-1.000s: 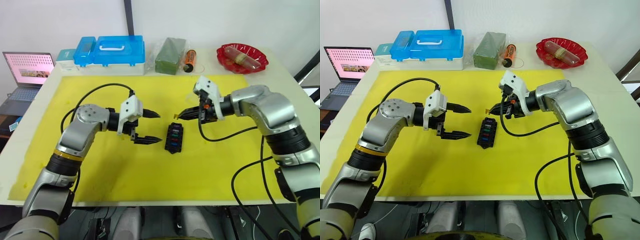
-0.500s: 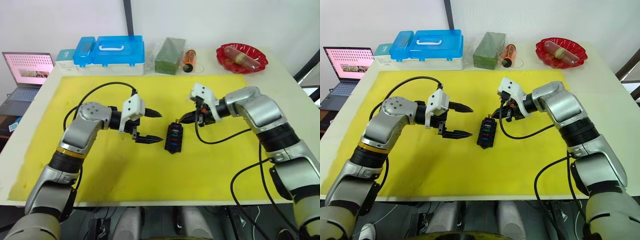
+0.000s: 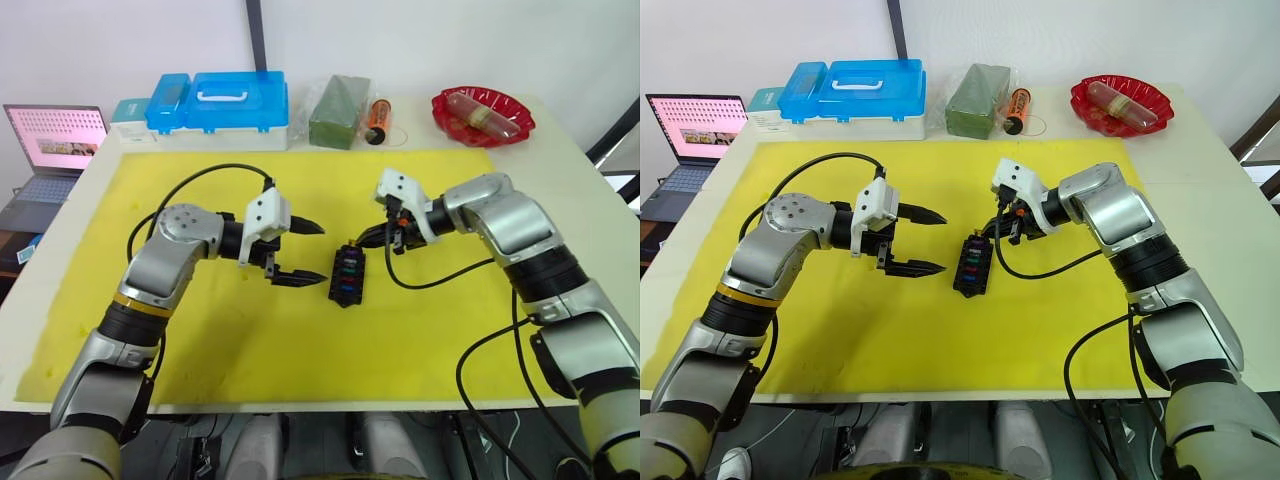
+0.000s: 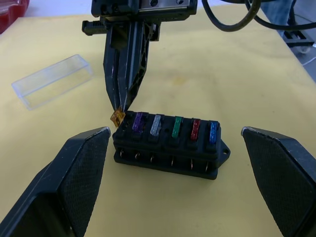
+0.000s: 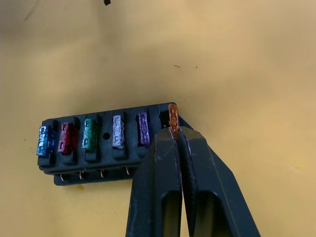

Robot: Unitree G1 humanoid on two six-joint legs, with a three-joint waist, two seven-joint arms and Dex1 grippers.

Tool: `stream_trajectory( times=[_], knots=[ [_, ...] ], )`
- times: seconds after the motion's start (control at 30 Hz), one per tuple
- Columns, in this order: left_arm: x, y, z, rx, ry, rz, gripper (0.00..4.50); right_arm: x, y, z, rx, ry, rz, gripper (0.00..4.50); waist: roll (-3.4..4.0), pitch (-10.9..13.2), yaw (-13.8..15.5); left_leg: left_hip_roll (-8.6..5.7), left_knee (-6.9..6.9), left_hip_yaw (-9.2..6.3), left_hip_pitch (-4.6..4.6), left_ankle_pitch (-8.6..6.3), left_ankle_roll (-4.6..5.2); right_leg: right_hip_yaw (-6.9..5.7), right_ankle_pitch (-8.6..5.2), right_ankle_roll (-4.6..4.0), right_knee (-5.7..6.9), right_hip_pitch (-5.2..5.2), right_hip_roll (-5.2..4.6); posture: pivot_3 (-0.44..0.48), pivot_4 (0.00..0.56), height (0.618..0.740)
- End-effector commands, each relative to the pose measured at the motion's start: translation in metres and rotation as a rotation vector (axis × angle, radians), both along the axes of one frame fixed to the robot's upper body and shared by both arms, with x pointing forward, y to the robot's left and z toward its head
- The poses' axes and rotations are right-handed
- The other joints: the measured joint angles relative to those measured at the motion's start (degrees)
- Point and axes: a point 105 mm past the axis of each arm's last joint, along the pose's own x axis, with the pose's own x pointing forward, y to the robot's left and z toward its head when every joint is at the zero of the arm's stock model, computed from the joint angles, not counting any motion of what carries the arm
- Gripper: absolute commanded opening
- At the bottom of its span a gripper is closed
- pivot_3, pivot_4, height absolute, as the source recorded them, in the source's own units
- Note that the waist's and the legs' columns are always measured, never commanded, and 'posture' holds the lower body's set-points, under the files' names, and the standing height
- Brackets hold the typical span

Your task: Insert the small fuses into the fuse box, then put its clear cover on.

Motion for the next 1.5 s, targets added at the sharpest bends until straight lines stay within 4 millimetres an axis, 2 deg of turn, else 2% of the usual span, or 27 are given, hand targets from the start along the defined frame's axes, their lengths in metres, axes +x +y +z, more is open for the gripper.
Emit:
stream_trajectory(
  times=[0.03, 0.77, 1.1, 1.5],
  knots=[
    [-0.001, -0.002, 0.011, -0.011, -0.046, -0.013, 4.5, 0.0, 0.003, 0.01, -0.001, -0.027, 0.027, 0.05, 0.0, 0.0, 0.0, 0.0, 0.0, 0.0, 0.0, 0.0, 0.0, 0.0, 0.0, 0.0, 0.0, 0.0, 0.0, 0.0, 0.15, 0.74],
    [-0.001, -0.005, 0.011, -0.023, -0.053, -0.002, 4.5, 0.005, 0.002, 0.008, -0.094, -0.078, 0.039, 0.05, 0.0, 0.0, 0.0, 0.0, 0.0, 0.0, 0.0, 0.0, 0.0, 0.0, 0.0, 0.0, 0.0, 0.0, 0.0, 0.0, 0.15, 0.74],
    [-0.001, -0.005, 0.011, -0.027, -0.056, 0.003, 4.5, 0.001, 0.003, -0.001, -0.17, -0.053, 0.072, 0.05, 0.0, 0.0, 0.0, 0.0, 0.01, 0.0, 0.01, 0.0, 0.0, 0.0, 0.0, 0.0, 0.01, 0.0, 0.0, 0.0, 0.15, 0.74],
    [0.0, -0.006, 0.01, -0.031, -0.061, 0.009, 4.5, -0.002, 0.009, 0.0, -0.175, -0.065, 0.098, 0.05, 0.0, 0.0, 0.0, 0.0, 0.01, 0.0, 0.01, 0.0, 0.0, 0.0, 0.0, 0.0, 0.02, 0.0, 0.0, 0.0, 0.15, 0.74]
  ],
)
